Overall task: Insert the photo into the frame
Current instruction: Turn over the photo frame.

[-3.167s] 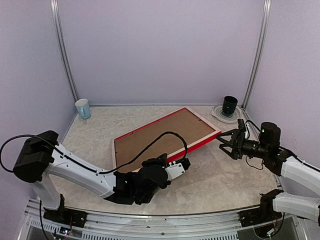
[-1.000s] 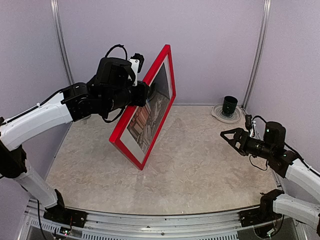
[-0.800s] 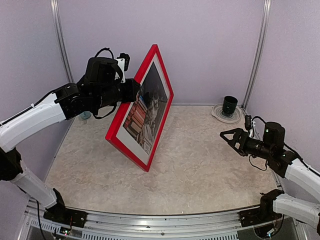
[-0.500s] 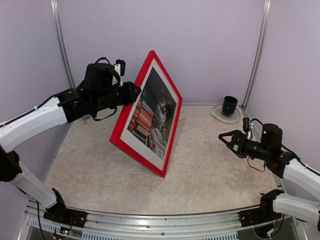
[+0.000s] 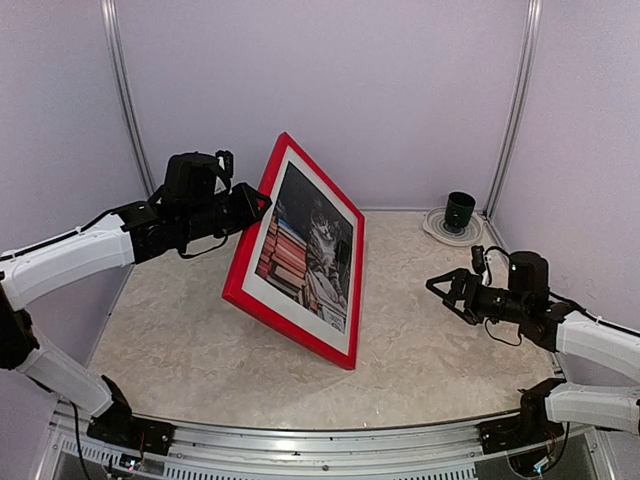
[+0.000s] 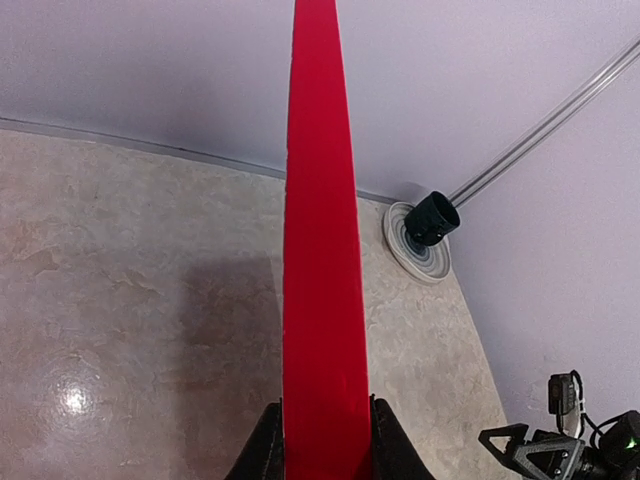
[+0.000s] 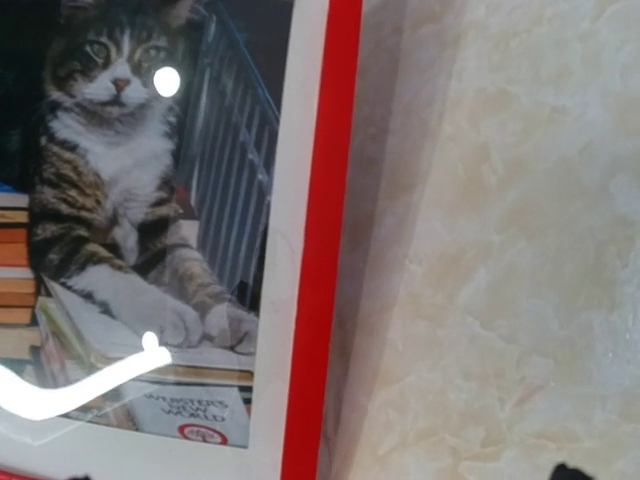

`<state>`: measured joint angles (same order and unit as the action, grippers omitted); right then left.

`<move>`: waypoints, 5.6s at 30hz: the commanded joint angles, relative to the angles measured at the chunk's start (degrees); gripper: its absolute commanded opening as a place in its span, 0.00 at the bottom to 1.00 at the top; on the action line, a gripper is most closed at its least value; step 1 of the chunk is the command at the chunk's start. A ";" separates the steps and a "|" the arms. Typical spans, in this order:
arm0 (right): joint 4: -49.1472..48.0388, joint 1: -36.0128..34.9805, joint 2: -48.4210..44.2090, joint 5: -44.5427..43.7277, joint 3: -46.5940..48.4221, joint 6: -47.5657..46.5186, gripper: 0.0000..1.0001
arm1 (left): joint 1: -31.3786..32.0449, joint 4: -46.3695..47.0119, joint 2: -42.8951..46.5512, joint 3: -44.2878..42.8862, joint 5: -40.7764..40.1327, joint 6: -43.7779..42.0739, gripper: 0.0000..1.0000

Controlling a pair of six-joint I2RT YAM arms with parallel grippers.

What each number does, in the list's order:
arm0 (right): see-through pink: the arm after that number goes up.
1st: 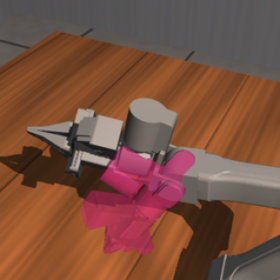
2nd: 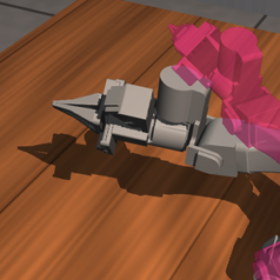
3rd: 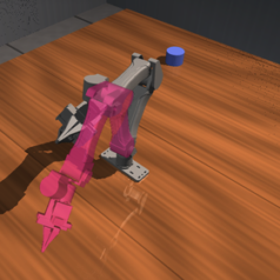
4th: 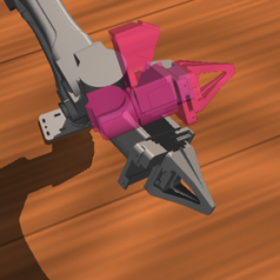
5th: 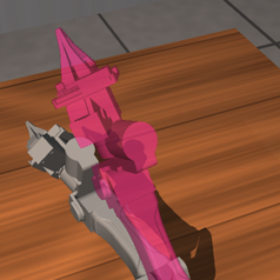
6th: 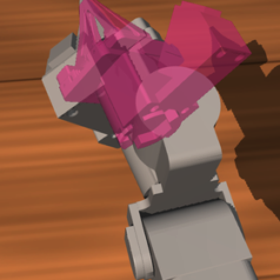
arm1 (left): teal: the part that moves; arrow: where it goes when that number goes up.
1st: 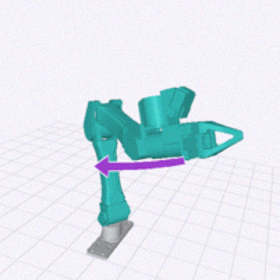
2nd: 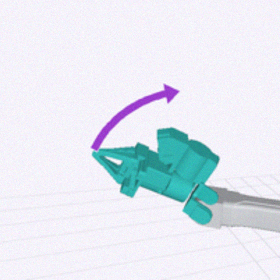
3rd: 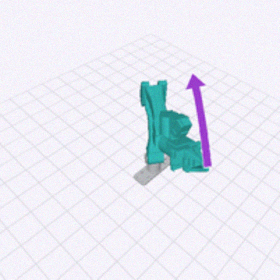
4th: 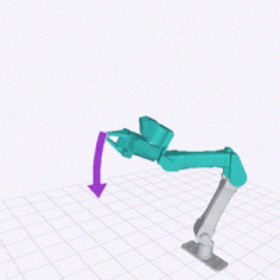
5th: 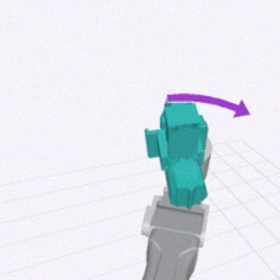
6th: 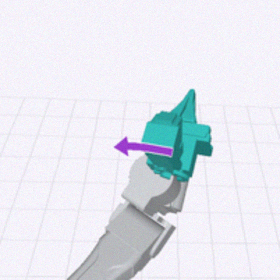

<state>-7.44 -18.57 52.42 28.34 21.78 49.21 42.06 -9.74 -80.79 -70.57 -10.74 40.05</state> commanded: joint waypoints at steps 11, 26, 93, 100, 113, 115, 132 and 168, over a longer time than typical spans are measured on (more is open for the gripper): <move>-6.06 -2.25 10.69 1.19 3.18 -0.23 0.99 | -3.49 7.84 1.85 6.02 -0.68 -0.36 0.05; -9.90 -2.85 20.73 1.80 6.56 -1.35 0.99 | -5.67 11.06 -2.36 8.16 0.07 2.21 0.10; -13.49 -4.64 58.60 7.90 28.64 -5.58 0.99 | -6.56 26.94 -14.33 16.86 9.97 7.08 0.44; -13.31 -4.69 59.48 8.62 28.67 -5.68 0.99 | -6.56 28.64 -15.29 17.04 12.42 6.85 0.45; -8.77 -4.55 58.98 6.40 30.16 -8.42 0.99 | -6.56 28.14 -19.08 15.96 15.16 5.47 0.52; -8.44 -4.39 58.86 6.02 30.09 -8.52 0.99 | -6.56 28.43 -19.68 16.15 15.16 5.47 0.53; -5.67 -3.49 57.15 1.18 28.12 -9.42 0.99 | -6.29 30.48 -25.59 15.57 16.69 5.56 0.60; -10.02 -3.58 56.05 0.15 23.81 -8.02 0.99 | -7.79 19.56 -23.58 12.23 1.63 0.10 0.78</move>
<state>-23.97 -21.85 108.20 29.85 48.62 40.03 34.52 10.87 -107.11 -57.69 -6.50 41.74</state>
